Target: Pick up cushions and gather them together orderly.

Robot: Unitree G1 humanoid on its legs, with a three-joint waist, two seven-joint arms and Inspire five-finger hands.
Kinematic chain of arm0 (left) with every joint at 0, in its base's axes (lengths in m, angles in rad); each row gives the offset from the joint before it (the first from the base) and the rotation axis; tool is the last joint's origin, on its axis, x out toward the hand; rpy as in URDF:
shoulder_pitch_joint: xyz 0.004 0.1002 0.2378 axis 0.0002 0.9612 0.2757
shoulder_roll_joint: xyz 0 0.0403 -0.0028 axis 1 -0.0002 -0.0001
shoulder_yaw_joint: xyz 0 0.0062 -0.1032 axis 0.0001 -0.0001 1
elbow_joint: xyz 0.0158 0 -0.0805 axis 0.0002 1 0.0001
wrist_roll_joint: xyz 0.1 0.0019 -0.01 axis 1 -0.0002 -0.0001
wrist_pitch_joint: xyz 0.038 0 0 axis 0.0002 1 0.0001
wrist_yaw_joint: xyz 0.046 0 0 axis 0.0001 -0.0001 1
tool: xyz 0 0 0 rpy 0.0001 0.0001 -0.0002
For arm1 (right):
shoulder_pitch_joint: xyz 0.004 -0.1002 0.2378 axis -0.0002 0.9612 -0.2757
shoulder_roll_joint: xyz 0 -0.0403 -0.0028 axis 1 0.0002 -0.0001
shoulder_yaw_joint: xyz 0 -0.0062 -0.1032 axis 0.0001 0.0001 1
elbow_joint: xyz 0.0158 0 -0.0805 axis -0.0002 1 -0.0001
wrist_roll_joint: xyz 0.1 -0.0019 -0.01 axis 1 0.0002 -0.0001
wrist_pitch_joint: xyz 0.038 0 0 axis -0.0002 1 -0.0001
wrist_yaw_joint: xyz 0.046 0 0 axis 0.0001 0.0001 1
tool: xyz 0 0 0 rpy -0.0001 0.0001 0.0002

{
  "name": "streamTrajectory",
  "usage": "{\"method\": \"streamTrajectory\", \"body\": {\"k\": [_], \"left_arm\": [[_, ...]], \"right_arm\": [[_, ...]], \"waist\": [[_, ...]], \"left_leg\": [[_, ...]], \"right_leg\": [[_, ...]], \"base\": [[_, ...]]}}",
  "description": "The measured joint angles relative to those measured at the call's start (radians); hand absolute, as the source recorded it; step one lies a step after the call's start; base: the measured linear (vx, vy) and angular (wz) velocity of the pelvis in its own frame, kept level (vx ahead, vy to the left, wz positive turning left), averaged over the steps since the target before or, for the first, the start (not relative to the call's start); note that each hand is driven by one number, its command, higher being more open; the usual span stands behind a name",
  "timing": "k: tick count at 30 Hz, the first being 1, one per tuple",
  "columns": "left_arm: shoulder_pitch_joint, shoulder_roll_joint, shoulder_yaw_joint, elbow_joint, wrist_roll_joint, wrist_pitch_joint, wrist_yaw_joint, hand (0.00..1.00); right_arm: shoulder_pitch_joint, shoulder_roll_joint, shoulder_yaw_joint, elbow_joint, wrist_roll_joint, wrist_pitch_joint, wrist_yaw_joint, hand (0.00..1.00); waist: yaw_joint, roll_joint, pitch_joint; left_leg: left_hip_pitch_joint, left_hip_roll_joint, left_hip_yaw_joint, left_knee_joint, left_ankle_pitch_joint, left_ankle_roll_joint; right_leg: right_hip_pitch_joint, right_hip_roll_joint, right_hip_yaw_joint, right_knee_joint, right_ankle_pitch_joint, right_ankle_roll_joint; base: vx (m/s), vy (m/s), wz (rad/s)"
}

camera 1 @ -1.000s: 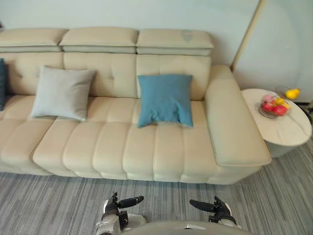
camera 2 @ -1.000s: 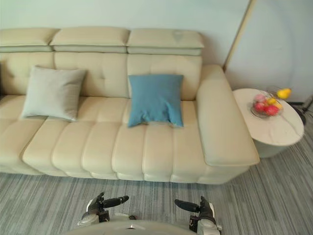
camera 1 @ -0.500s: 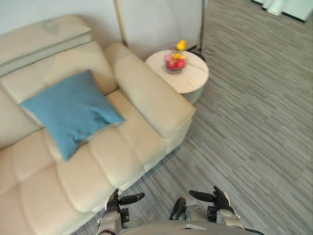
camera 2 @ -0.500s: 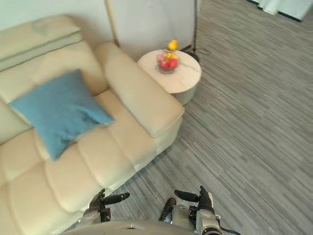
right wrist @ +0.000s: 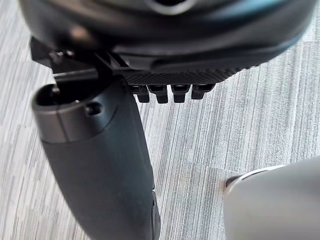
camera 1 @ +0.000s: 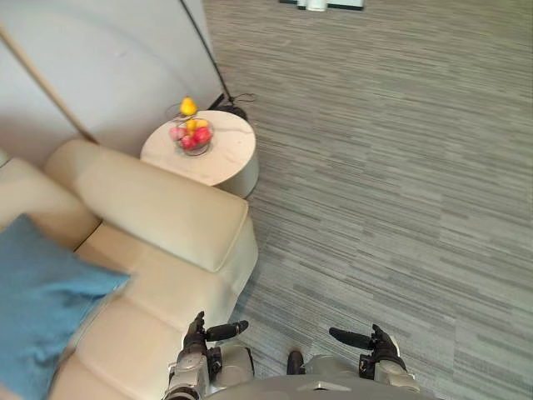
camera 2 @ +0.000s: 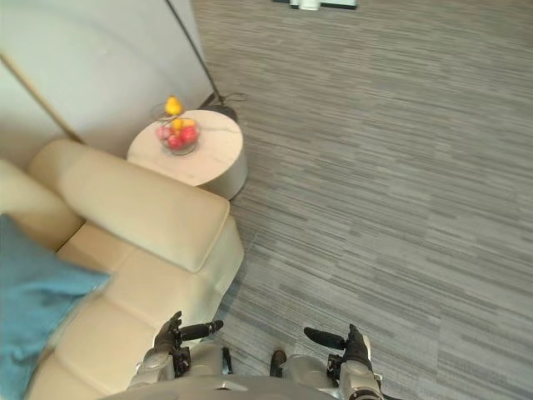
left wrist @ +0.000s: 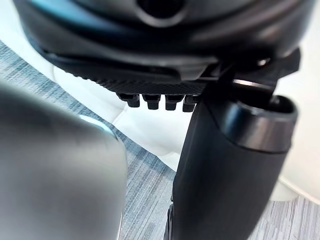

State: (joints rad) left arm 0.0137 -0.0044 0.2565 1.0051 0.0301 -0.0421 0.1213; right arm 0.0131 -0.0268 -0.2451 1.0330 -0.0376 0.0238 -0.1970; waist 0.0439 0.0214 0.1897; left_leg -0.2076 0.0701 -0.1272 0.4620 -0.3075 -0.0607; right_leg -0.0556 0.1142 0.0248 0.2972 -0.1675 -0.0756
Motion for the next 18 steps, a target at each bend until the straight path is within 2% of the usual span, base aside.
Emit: {"method": "streamTrajectory", "body": {"k": [1,2,3,4,6,7,8,9,10,12,13,14,18], "left_arm": [[0.006,-0.003,0.001,0.007,0.0,0.001,0.0,1.0],[0.007,-0.004,0.002,0.01,0.0,0.001,0.0,1.0],[0.009,0.006,0.004,0.02,0.001,0.001,0.0,1.0],[0.01,0.011,0.005,0.023,0.001,0.001,0.0,1.0],[0.008,0.031,0.005,0.035,0.001,0.002,0.0,1.0],[0.008,0.033,0.005,0.038,0.001,0.002,0.001,1.0],[0.008,0.033,0.005,0.042,0.001,0.005,0.002,1.0],[0.008,0.032,0.004,0.042,0.001,0.007,0.002,1.0],[0.008,0.033,0.003,0.041,0.001,0.008,0.002,1.0],[0.004,0.031,-0.013,0.041,0.001,0.008,0.002,1.0],[0.002,0.029,-0.022,0.04,0.001,0.008,0.001,1.0],[0.001,0.03,-0.04,0.04,0.001,0.008,0.001,1.0],[0.01,0.031,-0.064,0.044,0.001,0.008,-0.002,1.0]], "right_arm": [[0.004,-0.003,0.0,-0.002,0.0,0.0,-0.001,1.0],[0.005,-0.003,0.0,-0.002,-0.001,0.0,-0.001,1.0],[0.01,0.008,0.002,-0.003,-0.001,0.0,-0.001,1.0],[0.014,0.014,0.002,-0.006,-0.001,0.0,0.0,1.0],[0.025,0.033,0.003,-0.017,-0.001,0.002,0.001,1.0],[0.025,0.034,0.003,-0.017,-0.001,0.001,0.001,1.0],[0.019,0.039,0.004,-0.018,-0.001,0.001,0.001,1.0],[0.012,0.045,0.006,-0.021,-0.001,-0.001,0.001,1.0],[0.004,0.057,0.008,-0.024,-0.001,-0.002,0.002,1.0],[0.0,0.075,0.009,-0.043,-0.001,-0.006,0.01,1.0],[0.0,0.075,0.008,-0.043,-0.002,-0.007,0.012,1.0],[-0.001,0.075,0.007,-0.043,-0.002,-0.007,0.013,1.0],[-0.003,0.049,-0.011,-0.018,-0.002,-0.015,0.013,1.0]], "waist": [[0.001,0.01,-0.007],[0.001,0.013,-0.013],[0.001,-0.002,-0.027],[0.001,-0.012,-0.034],[0.008,-0.048,-0.058],[0.008,-0.051,-0.06],[0.009,-0.045,-0.057],[0.013,-0.047,-0.057],[0.016,-0.047,-0.057],[0.012,-0.044,-0.057],[0.012,-0.044,-0.057],[0.013,-0.041,-0.055],[0.013,-0.015,-0.057]], "left_leg": [[0.027,0.007,0.002,-0.055,0.062,0.004],[0.039,0.012,0.011,-0.067,0.098,-0.001],[0.061,0.018,0.064,-0.083,0.123,-0.008],[0.067,0.018,0.083,-0.093,0.122,-0.006],[0.097,0.017,0.18,-0.12,0.121,0.0],[0.102,0.018,0.193,-0.121,0.12,0.001],[0.132,0.028,0.253,-0.132,0.112,0.015],[0.154,0.033,0.294,-0.142,0.11,0.017],[0.176,0.036,0.339,-0.153,0.11,0.017],[0.214,0.047,0.409,-0.173,0.11,0.017],[0.227,0.051,0.424,-0.183,0.11,0.016],[0.242,0.057,0.439,-0.195,0.107,0.012],[0.281,0.077,0.442,-0.215,0.115,-0.002]], "right_leg": [[0.0,0.019,0.048,0.013,-0.011,0.018],[0.0,0.024,0.067,0.019,-0.017,0.026],[-0.003,0.018,0.109,0.035,-0.038,0.057],[-0.007,0.012,0.121,0.039,-0.043,0.062],[-0.026,-0.015,0.134,0.044,-0.047,0.07],[-0.027,-0.017,0.134,0.044,-0.046,0.07],[-0.03,-0.027,0.113,0.047,-0.045,0.081],[-0.035,-0.048,0.054,0.056,-0.05,0.092],[-0.051,-0.085,-0.05,0.07,-0.062,0.097],[-0.051,-0.211,-0.377,0.088,-0.081,0.079],[-0.045,-0.236,-0.44,0.096,-0.084,0.074],[-0.043,-0.246,-0.49,0.103,-0.085,0.064],[-0.032,-0.187,-0.423,0.085,-0.083,0.048]], "base": [[0.2,0.204,-1.06],[0.25,0.253,-1.2],[0.17,0.172,-0.82],[0.21,0.2,-0.95],[0.19,0.181,-0.96],[0.14,0.146,-1.12],[0.08,0.104,-1.03],[0.07,0.083,-1.36],[0.06,0.029,-1.3],[0.07,-0.031,-0.9],[0.08,-0.073,-0.46],[0.06,-0.078,-0.35],[0.09,-0.129,-0.51]]}}
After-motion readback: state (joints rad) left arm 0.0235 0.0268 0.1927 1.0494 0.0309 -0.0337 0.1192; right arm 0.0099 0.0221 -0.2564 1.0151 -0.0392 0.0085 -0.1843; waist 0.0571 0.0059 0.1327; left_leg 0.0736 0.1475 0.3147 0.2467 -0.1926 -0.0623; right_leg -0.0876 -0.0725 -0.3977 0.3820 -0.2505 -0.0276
